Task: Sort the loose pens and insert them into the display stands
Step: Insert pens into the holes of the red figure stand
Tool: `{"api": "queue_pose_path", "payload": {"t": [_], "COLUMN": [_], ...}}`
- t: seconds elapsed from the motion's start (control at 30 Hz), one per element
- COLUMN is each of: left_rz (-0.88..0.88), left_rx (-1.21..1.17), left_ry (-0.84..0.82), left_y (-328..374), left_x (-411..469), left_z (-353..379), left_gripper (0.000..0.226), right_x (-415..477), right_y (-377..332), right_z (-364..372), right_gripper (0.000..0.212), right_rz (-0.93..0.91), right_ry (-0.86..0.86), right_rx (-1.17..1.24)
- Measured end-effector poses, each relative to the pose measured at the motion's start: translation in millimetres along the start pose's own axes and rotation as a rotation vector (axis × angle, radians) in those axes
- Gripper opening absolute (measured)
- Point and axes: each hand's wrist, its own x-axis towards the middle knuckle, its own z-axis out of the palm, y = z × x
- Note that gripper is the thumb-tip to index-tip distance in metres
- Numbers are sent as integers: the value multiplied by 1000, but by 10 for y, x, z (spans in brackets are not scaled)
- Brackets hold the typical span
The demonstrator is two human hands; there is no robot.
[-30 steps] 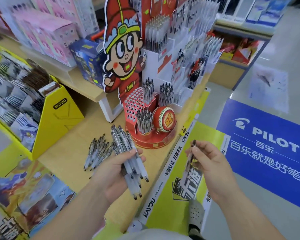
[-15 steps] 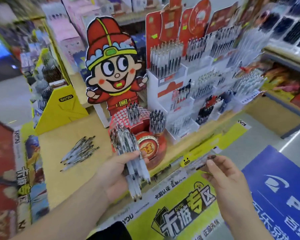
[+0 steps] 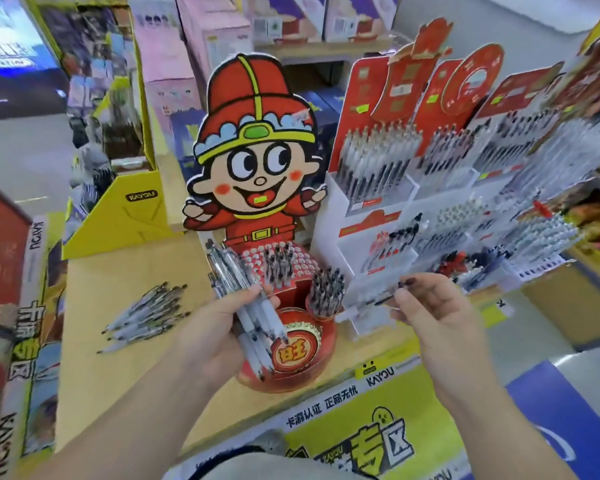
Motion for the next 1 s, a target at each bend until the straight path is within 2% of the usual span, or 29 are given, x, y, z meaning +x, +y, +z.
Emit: {"api": "queue_pose_path", "payload": {"t": [0.1,0.2,0.27,0.4,0.53,0.73,1.0], "left_rz": [2,7,26,75,132,188,212], "left_rx": [-57,-119,-160,-230,-307,-353,-368], "left_ry": [-11,47,107,204,307,372,443], "left_y": [73,116,126,93,47,-127,-265], "left_x": [50,79,87,101,68,42,45], "left_z": [40,38,33,80,183,390,610], "left_gripper": [16,18,21,15,26,24,25], "right_x": [230,462,632,1006,1275,1513,1649], "right_y": [-54,-28,-18,-5,82,199,265], "right_z": [126,298,400,551,666,725,756], "right_gripper": [16,13,12,15,17,17,11], "right_rz": [-39,-42,-49,-147,-183,-264,-370], "right_ry": [-40,-112,-176,-340,-501,-677,-787], "right_rx": [-53,-85,-108,-198,-277,-357,-349]}}
